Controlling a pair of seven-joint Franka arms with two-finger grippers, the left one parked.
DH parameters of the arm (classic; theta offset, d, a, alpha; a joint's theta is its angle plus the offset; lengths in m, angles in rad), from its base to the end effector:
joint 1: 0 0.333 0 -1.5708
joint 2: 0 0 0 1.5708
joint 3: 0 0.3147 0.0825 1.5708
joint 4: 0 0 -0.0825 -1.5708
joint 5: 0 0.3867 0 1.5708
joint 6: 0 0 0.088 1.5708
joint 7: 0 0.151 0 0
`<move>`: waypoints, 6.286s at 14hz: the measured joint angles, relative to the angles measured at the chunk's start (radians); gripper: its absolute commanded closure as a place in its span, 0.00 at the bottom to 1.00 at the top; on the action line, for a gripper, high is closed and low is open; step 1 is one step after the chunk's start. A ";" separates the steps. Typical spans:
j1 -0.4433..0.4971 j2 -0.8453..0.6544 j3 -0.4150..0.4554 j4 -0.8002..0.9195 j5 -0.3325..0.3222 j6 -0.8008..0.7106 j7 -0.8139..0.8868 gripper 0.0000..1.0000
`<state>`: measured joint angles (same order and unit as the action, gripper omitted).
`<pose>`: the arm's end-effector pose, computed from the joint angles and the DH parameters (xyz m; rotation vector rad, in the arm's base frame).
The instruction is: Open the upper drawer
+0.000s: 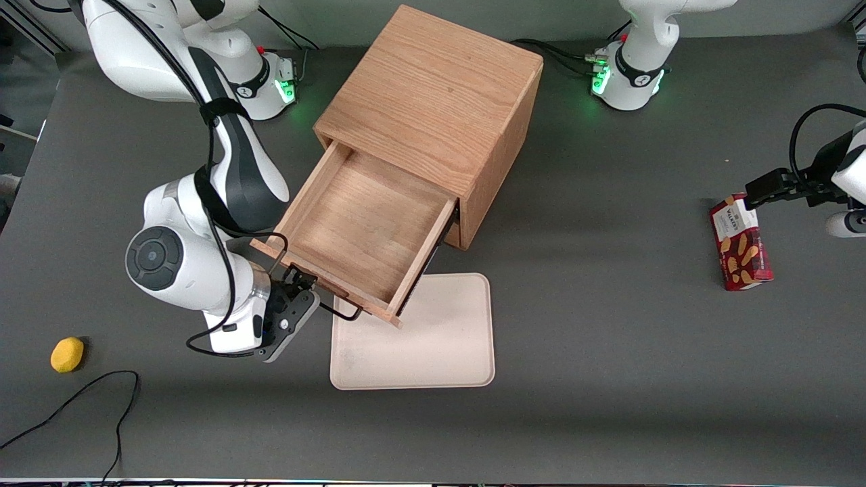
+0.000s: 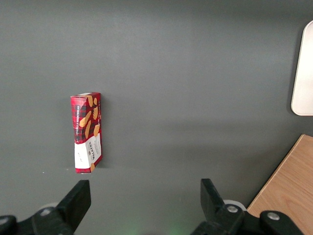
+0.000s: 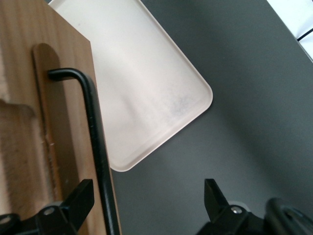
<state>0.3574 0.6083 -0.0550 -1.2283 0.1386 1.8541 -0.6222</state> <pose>0.6923 0.2423 0.3738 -2.7422 -1.3199 -0.0522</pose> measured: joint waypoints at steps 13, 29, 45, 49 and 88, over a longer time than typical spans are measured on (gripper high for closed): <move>-0.005 -0.174 -0.020 0.016 0.002 -0.154 0.120 0.00; -0.149 -0.540 -0.035 -0.287 -0.045 -0.170 0.307 0.00; -0.348 -0.578 0.064 -0.341 -0.196 -0.208 0.549 0.00; -0.348 -0.578 -0.004 -0.348 -0.159 -0.208 0.571 0.00; -0.329 -0.604 -0.031 -0.374 -0.149 -0.205 0.602 0.00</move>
<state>0.0281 0.0044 -0.0857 -1.6027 -0.0100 1.6488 -0.0207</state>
